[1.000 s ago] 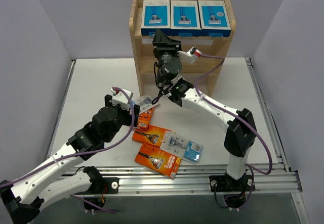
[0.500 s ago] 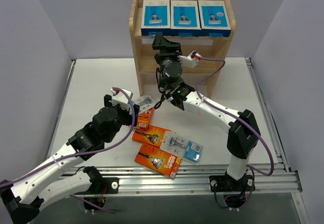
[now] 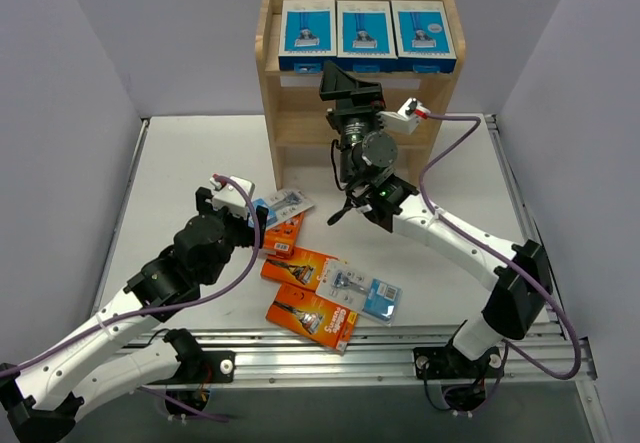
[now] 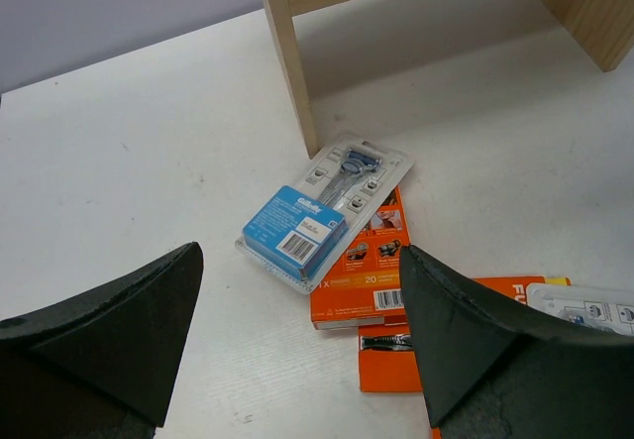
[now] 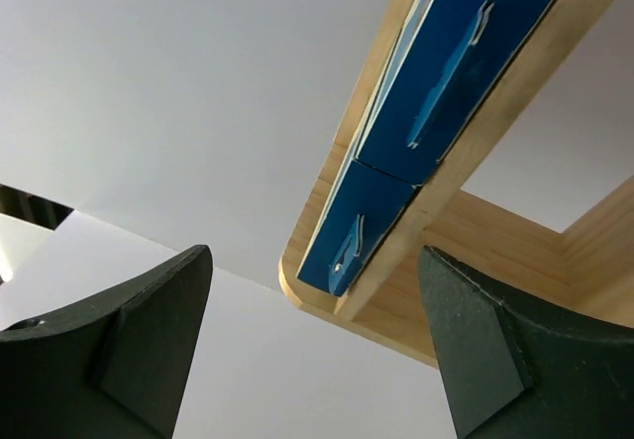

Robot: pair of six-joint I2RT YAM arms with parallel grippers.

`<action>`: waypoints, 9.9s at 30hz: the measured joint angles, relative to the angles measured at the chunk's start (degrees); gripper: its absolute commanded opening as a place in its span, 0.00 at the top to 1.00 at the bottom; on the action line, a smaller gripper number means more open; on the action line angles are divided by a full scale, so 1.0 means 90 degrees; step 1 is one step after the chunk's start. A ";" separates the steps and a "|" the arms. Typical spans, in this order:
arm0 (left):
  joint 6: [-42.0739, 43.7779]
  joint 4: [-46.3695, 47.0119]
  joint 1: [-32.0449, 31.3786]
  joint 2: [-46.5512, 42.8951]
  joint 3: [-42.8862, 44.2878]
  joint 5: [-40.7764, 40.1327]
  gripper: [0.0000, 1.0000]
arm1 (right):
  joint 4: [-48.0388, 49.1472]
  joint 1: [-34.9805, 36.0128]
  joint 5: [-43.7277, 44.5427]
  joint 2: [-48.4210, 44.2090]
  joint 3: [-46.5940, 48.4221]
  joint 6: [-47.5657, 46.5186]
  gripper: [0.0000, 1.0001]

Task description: Place and organize the shaving razors onto the shelf

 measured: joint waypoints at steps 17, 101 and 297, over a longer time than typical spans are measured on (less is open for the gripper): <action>0.0245 0.0022 0.0000 0.0316 -0.0002 -0.0816 0.06 | -0.3167 -0.0306 -0.1700 -0.3776 -0.3585 -0.0588 0.20; 0.0311 0.0119 0.1328 -0.0491 -0.0005 0.0578 0.06 | -0.5688 -0.0209 -0.1712 -0.1144 -0.4850 -0.1086 0.53; 0.0408 0.0124 0.0852 -0.0488 -0.0170 0.0743 0.01 | -0.8063 0.0624 -0.3264 -0.2499 -0.2285 -0.2052 1.00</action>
